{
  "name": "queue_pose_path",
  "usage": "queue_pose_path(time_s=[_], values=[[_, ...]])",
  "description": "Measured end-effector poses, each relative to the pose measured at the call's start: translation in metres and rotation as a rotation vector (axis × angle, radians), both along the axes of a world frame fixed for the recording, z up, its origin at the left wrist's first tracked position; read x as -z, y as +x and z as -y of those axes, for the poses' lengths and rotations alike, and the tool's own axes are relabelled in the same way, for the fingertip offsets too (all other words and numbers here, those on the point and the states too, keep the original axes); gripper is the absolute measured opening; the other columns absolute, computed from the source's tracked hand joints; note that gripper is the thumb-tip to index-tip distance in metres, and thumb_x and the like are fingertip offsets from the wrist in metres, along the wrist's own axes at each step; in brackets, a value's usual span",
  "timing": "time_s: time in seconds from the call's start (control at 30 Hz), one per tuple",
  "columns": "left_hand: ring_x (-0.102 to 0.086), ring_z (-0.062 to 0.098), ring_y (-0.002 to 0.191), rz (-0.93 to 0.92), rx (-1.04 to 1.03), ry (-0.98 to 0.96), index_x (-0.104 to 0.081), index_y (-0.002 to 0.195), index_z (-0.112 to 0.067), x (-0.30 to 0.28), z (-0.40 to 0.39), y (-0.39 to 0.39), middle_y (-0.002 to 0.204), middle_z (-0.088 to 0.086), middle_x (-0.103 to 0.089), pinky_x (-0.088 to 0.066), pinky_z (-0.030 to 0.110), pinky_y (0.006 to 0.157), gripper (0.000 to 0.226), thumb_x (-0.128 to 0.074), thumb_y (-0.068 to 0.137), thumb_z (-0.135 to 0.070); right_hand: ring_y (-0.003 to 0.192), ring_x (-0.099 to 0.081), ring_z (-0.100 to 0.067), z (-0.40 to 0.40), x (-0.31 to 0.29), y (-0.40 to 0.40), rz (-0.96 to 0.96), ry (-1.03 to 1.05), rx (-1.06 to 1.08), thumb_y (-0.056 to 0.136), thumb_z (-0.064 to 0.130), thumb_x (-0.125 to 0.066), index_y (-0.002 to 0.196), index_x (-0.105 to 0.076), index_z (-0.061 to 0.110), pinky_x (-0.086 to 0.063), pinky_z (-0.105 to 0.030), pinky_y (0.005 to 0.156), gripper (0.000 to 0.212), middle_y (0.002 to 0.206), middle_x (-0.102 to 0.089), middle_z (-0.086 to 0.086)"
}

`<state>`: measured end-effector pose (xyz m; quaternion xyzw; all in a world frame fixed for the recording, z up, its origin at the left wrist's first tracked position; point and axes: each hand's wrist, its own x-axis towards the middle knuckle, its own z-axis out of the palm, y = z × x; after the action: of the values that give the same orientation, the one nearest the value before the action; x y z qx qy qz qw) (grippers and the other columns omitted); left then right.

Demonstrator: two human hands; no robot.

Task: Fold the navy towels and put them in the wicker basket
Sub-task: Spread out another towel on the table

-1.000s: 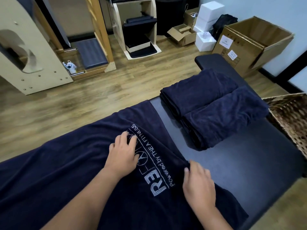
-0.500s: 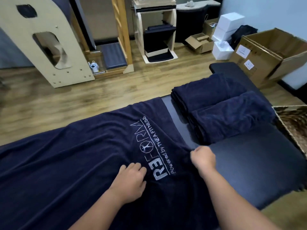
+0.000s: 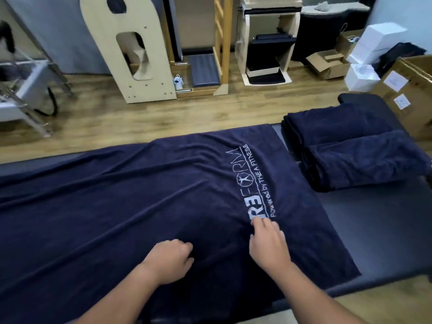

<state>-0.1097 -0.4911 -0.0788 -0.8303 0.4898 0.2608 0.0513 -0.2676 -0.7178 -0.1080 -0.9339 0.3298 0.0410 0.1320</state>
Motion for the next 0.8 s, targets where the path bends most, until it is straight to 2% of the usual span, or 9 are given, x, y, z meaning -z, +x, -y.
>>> queue_pose_path(time_s=[0.1,0.23,0.33,0.4,0.47,0.57,0.63,0.7,0.8], values=[[-0.051,0.021,0.071,0.059,-0.040,-0.008,-0.044,0.084,-0.020,-0.006,-0.048,-0.006,0.088,-0.001,-0.061,-0.041,0.035,0.067,0.026,-0.038,0.101,-0.040,0.074,-0.054,-0.025,-0.056,0.002,-0.018,0.094,-0.055,-0.192,0.067,0.022,-0.077,0.083,-0.055,0.025,-0.045,-0.039,0.058,0.027,0.080,-0.052,0.005],[-0.062,0.023,0.084,0.082,-0.084,-0.067,-0.042,0.083,-0.024,-0.008,-0.114,-0.019,0.092,-0.003,-0.063,-0.043,0.037,0.078,0.018,-0.041,0.092,-0.039,0.076,-0.053,-0.018,-0.117,0.004,-0.038,0.138,-0.011,-0.449,0.077,0.052,-0.061,0.081,-0.055,0.031,-0.042,-0.033,0.061,0.023,0.082,-0.049,0.011],[-0.061,0.018,0.063,0.147,-0.069,-0.072,-0.040,0.075,-0.028,-0.007,-0.158,-0.028,0.072,-0.008,-0.057,-0.034,0.033,0.059,0.020,-0.057,0.065,-0.034,0.085,-0.048,-0.015,-0.147,0.004,-0.044,0.055,0.015,-0.447,0.070,0.063,-0.063,0.094,-0.058,0.037,-0.043,-0.033,0.067,0.036,0.094,-0.050,0.014],[-0.052,0.016,0.055,0.200,-0.054,-0.091,-0.034,0.073,-0.029,-0.004,-0.185,-0.033,0.067,-0.011,-0.049,-0.026,0.030,0.055,0.032,-0.061,0.055,-0.025,0.088,-0.049,-0.014,-0.163,0.000,-0.043,0.045,0.022,-0.459,0.066,0.062,-0.073,0.099,-0.058,0.039,-0.044,-0.032,0.070,0.043,0.097,-0.050,0.015],[-0.049,0.016,0.060,0.214,-0.071,-0.067,-0.034,0.076,-0.030,-0.005,-0.204,-0.039,0.073,-0.010,-0.047,-0.024,0.031,0.058,0.033,-0.060,0.058,-0.022,0.083,-0.052,-0.014,-0.175,-0.005,-0.041,0.022,-0.013,-0.528,0.064,0.055,-0.082,0.096,-0.062,0.037,-0.044,-0.030,0.067,0.042,0.094,-0.051,0.016],[-0.054,0.021,0.075,0.302,-0.091,-0.041,-0.053,0.087,-0.027,-0.003,-0.224,-0.044,0.088,-0.005,-0.052,-0.029,0.032,0.061,0.033,-0.063,0.056,-0.022,0.078,-0.056,-0.017,-0.186,-0.007,-0.038,-0.030,-0.037,-0.513,0.059,0.044,-0.090,0.086,-0.066,0.035,-0.042,-0.030,0.060,0.037,0.088,-0.054,0.015],[-0.057,0.026,0.082,0.350,-0.141,0.000,-0.063,0.101,-0.020,-0.001,-0.230,-0.042,0.098,0.001,-0.058,-0.038,0.036,0.062,0.051,-0.072,0.051,-0.019,0.087,-0.054,-0.019,-0.188,-0.009,-0.036,-0.039,-0.005,-0.475,0.073,0.040,-0.082,0.089,-0.066,0.034,-0.036,-0.032,0.065,0.023,0.095,-0.054,0.015],[-0.059,0.030,0.085,0.388,-0.192,0.011,-0.067,0.113,-0.013,-0.001,-0.230,-0.040,0.105,0.008,-0.060,-0.046,0.041,0.064,0.068,-0.080,0.046,-0.015,0.100,-0.049,-0.020,-0.189,-0.011,-0.032,-0.058,0.018,-0.427,0.093,0.036,-0.062,0.098,-0.065,0.031,-0.032,-0.034,0.072,0.008,0.104,-0.054,0.012],[-0.053,0.033,0.082,0.414,-0.253,-0.022,-0.063,0.124,-0.012,-0.003,-0.225,-0.038,0.103,0.013,-0.056,-0.045,0.043,0.061,0.079,-0.083,0.048,-0.008,0.104,-0.049,-0.021,-0.197,-0.015,-0.026,-0.054,0.020,-0.366,0.102,0.034,-0.047,0.104,-0.059,0.029,-0.033,-0.035,0.075,0.013,0.107,-0.056,0.008]])
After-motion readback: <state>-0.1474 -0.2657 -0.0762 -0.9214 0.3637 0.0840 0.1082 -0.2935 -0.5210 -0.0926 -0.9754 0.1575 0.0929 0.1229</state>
